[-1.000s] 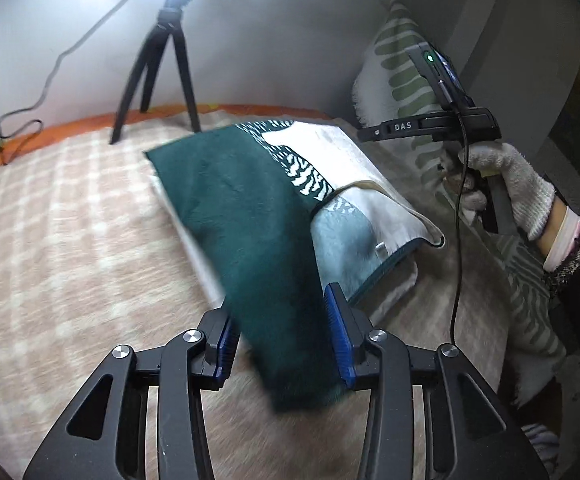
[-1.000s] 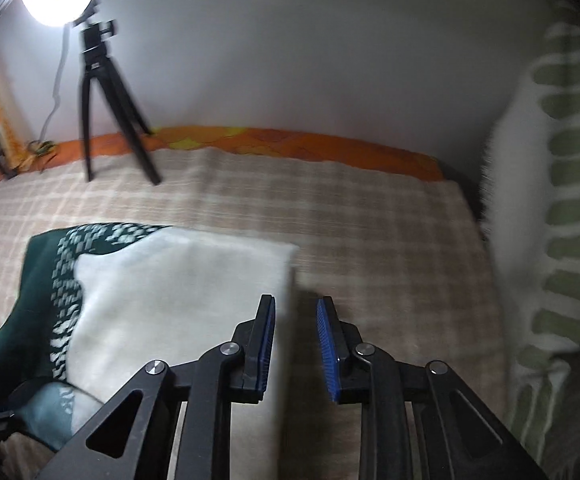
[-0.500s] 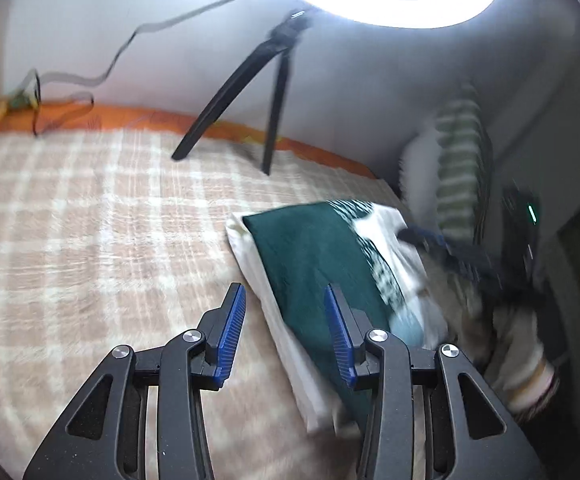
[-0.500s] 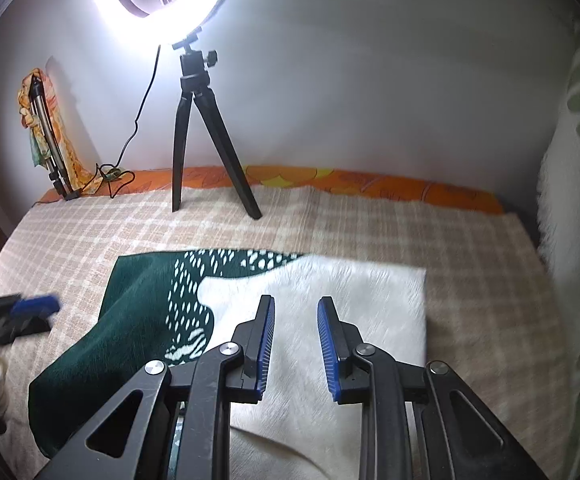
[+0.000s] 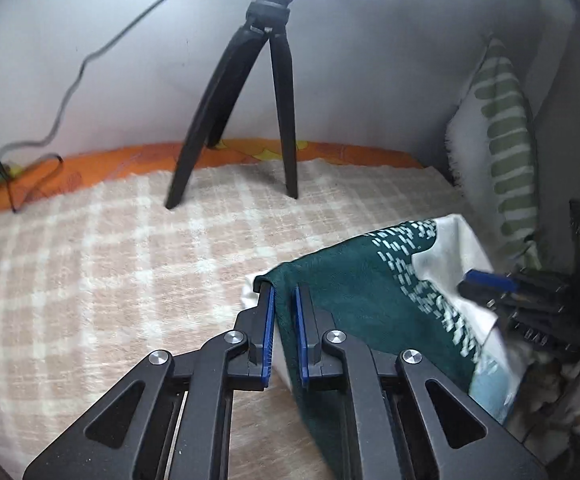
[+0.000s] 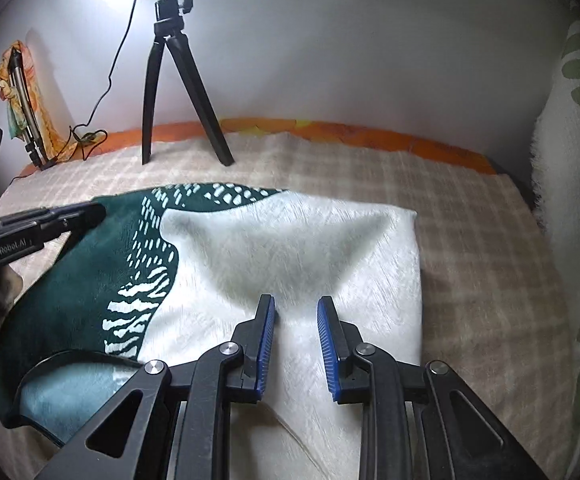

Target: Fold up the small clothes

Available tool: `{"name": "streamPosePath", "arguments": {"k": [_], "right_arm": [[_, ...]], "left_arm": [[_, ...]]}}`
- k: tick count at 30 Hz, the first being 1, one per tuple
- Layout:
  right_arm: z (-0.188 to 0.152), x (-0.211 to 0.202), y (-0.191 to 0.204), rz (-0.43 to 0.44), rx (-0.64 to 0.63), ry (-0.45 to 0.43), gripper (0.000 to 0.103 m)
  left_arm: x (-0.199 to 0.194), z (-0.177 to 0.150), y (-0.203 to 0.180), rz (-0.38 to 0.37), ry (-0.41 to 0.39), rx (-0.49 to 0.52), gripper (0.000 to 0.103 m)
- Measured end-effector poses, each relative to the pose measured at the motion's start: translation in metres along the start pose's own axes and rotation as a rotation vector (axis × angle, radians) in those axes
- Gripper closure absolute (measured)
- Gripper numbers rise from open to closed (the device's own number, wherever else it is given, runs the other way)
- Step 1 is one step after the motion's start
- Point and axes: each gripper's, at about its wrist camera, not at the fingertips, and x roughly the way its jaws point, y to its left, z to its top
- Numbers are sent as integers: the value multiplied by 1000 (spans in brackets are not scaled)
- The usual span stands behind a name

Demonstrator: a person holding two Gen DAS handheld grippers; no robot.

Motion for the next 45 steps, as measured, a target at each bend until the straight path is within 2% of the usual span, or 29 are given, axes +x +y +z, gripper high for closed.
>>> {"name": "streamPosePath", "arguments": {"k": [4, 7, 10, 12, 15, 18, 19, 24, 33, 45], "right_arm": [[0, -13, -5, -6, 30, -31, 81], [2, -21, -7, -15, 52, -60, 76], [3, -31, -4, -9, 84, -82, 72], [2, -40, 0, -4, 102, -94, 65], [-4, -52, 10, -9, 111, -115, 49], [-13, -68, 24, -15, 104, -135, 42], [-16, -72, 28, -22, 104, -141, 40], [-30, -100, 47, -38, 142, -192, 20], [-57, -144, 87, -71, 175, -266, 4], [-82, -174, 142, -102, 153, -307, 0]], "left_arm": [[-10, -2, 4, 45, 1, 38, 91], [-26, -3, 10, 76, -16, 58, 82], [-42, -7, 15, 74, -31, 56, 69], [-54, -10, 14, 98, -37, 69, 52], [-73, -14, 9, 93, -59, 93, 49], [-91, -19, 3, 75, -78, 90, 38], [-98, -21, 0, 71, -85, 93, 37], [-133, -29, -11, 61, -130, 120, 26], [-192, -58, -22, 60, -196, 182, 21], [-247, -97, -22, 105, -247, 234, 14]]}}
